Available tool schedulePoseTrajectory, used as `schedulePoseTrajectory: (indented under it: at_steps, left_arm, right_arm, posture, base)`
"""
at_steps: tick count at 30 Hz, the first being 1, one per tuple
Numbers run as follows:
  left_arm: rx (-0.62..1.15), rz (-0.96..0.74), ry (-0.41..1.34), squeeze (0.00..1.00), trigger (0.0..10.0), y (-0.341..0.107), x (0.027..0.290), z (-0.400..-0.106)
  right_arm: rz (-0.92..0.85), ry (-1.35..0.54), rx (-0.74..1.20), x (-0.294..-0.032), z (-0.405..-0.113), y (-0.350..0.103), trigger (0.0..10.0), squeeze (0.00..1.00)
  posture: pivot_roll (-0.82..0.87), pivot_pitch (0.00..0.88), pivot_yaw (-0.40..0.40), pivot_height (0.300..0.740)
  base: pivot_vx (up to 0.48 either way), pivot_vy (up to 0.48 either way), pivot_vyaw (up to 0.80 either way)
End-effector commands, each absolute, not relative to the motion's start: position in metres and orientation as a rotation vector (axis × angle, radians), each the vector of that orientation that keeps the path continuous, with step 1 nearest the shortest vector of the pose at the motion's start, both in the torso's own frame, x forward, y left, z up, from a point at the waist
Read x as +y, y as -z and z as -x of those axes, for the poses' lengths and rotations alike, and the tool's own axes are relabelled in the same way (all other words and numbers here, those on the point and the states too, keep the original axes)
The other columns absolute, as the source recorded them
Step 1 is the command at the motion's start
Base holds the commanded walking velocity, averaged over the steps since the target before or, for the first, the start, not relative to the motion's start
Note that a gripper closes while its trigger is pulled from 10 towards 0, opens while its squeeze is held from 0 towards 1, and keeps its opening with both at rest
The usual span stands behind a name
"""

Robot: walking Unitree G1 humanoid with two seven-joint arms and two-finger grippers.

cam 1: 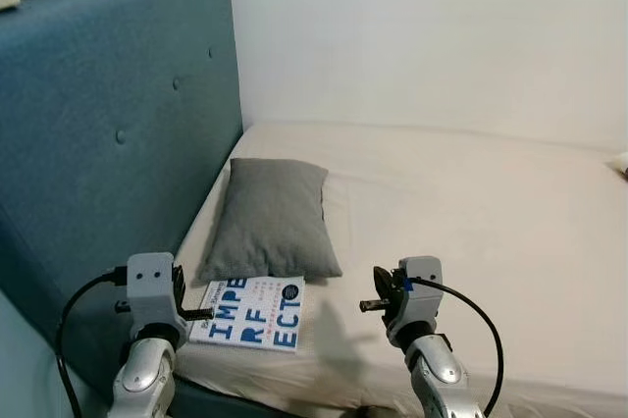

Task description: Clean up the room

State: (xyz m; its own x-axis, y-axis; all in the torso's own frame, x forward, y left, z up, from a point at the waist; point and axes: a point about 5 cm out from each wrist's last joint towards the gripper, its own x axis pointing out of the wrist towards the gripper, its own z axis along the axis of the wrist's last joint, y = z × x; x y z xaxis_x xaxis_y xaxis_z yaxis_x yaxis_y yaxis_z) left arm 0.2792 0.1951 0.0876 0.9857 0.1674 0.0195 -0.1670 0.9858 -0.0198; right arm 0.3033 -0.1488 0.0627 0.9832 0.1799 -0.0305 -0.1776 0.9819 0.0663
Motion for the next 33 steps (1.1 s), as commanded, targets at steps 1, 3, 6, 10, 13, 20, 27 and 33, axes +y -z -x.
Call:
schedulePoseTrajectory:
  at_steps: [1, 3, 6, 10, 13, 20, 27, 33]
  left_arm:
    - [-0.012, 0.015, -0.159, 0.0, 10.0, -0.086, 0.193, -0.277]
    - [-0.011, 0.015, -0.167, 0.0, 10.0, -0.086, 0.194, -0.276]
    - [-0.009, 0.017, -0.184, 0.0, 10.0, -0.085, 0.197, -0.275]
    - [-0.01, 0.018, -0.195, 0.0, 10.0, -0.085, 0.198, -0.274]
    - [-0.012, 0.022, -0.206, 0.0, 10.0, -0.086, 0.2, -0.273]
    - [-0.013, 0.023, -0.213, 0.0, 10.0, -0.086, 0.201, -0.272]
    - [-0.012, 0.02, -0.223, 0.0, 10.0, -0.086, 0.203, -0.269]
    - [-0.012, 0.021, -0.232, 0.0, 10.0, -0.086, 0.204, -0.268]
  right_arm:
    - [-0.077, -0.177, 0.037, -0.149, -0.302, -0.061, 10.0, 0.0]
    - [-0.082, -0.19, 0.037, -0.147, -0.302, -0.06, 10.0, 0.0]
    - [-0.067, -0.203, 0.04, -0.146, -0.302, -0.06, 10.0, 0.0]
    - [-0.067, -0.21, 0.045, -0.145, -0.301, -0.059, 10.0, 0.0]
    - [-0.077, -0.227, 0.051, -0.143, -0.301, -0.059, 10.0, 0.0]
    - [-0.085, -0.252, 0.045, -0.141, -0.301, -0.06, 10.0, 0.0]
    - [-0.076, -0.262, 0.044, -0.139, -0.3, -0.06, 10.0, 0.0]
    - [-0.078, -0.27, 0.039, -0.139, -0.3, -0.06, 10.0, 0.0]
  posture:
    - [-0.01, 0.051, -0.063, 0.65]
    - [-0.01, 0.057, -0.066, 0.65]
    - [0.0, 0.061, -0.07, 0.65]
    - [0.0, 0.059, -0.073, 0.65]
    - [0.0, 0.061, -0.075, 0.65]
    - [0.0, 0.062, -0.076, 0.655]
    - [0.0, 0.066, -0.077, 0.685]
    - [0.0, 0.066, -0.079, 0.71]
  base:
    - [0.0, 0.0, 0.0]
    - [0.0, 0.0, 0.0]
    - [0.0, 0.0, 0.0]
    - [0.0, 0.0, 0.0]
    - [0.0, 0.0, 0.0]
    - [0.0, 0.0, 0.0]
    - [0.0, 0.0, 0.0]
    - [0.0, 0.0, 0.0]
